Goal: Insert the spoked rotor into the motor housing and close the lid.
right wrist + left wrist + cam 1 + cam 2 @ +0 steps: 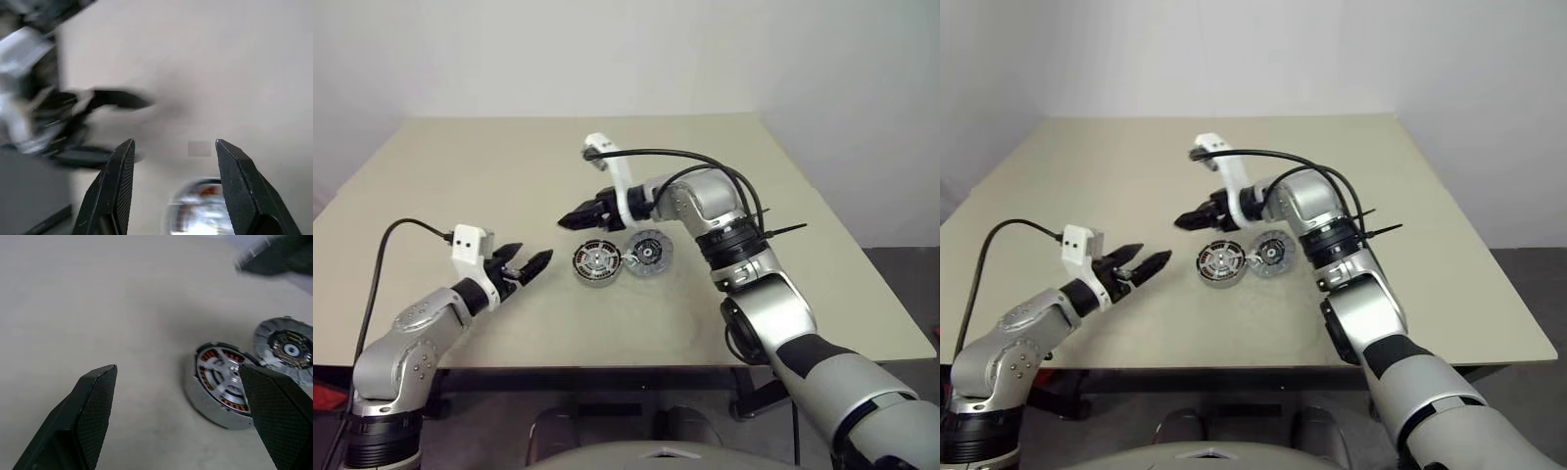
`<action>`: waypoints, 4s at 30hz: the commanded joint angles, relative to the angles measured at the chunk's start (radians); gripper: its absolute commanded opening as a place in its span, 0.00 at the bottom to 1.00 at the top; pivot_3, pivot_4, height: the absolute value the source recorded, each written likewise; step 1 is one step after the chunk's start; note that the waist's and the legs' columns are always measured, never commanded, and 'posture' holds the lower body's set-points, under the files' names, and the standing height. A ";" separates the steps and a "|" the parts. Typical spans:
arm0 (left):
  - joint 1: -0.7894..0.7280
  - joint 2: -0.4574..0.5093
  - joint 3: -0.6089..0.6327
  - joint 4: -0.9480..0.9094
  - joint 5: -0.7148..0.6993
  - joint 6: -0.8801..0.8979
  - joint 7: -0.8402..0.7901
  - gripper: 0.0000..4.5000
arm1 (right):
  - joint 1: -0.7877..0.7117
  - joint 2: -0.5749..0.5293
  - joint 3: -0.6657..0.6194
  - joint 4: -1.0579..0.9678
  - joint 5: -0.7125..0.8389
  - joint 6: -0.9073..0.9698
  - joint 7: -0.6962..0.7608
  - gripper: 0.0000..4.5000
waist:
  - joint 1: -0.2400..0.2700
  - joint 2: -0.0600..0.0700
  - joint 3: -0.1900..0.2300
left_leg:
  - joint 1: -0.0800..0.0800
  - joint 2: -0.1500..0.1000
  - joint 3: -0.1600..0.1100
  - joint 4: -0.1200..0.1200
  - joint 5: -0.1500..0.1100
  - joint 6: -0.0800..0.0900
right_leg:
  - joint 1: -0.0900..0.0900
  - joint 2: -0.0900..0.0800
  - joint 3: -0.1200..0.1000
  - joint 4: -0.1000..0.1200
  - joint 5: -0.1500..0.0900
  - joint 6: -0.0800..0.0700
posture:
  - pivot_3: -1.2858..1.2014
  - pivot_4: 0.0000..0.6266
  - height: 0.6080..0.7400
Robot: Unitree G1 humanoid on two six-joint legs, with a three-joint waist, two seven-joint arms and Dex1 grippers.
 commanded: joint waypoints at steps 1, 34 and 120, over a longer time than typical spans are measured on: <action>-0.031 0.003 -0.009 -0.004 -0.007 -0.005 -0.015 0.95 | 0.003 -0.075 -0.023 0.058 -0.046 -0.138 -0.002 0.57 | 0.003 0.000 0.000 | 0.000 0.000 0.000 0.000 0.000 0.000 | 0.000 0.000 0.000 0.000 0.000 0.000 | 0.52 0.00 1.00; -0.081 0.025 -0.049 0.063 0.027 -0.012 -0.064 0.95 | 0.376 -0.436 0.028 -0.366 0.004 -0.042 0.303 0.01 | 0.006 0.001 0.000 | 0.000 0.000 0.001 0.004 -0.002 0.005 | 0.000 0.000 0.001 0.004 0.000 0.000 | 0.52 0.00 1.00; -0.050 0.109 0.001 0.060 0.032 0.019 -0.083 0.95 | 0.388 0.049 0.063 0.131 -0.222 -0.989 -0.020 0.99 | 0.000 -0.002 -0.001 | 0.002 0.000 0.000 0.004 -0.001 0.004 | 0.001 0.000 0.001 0.006 0.000 0.000 | 0.52 0.00 1.00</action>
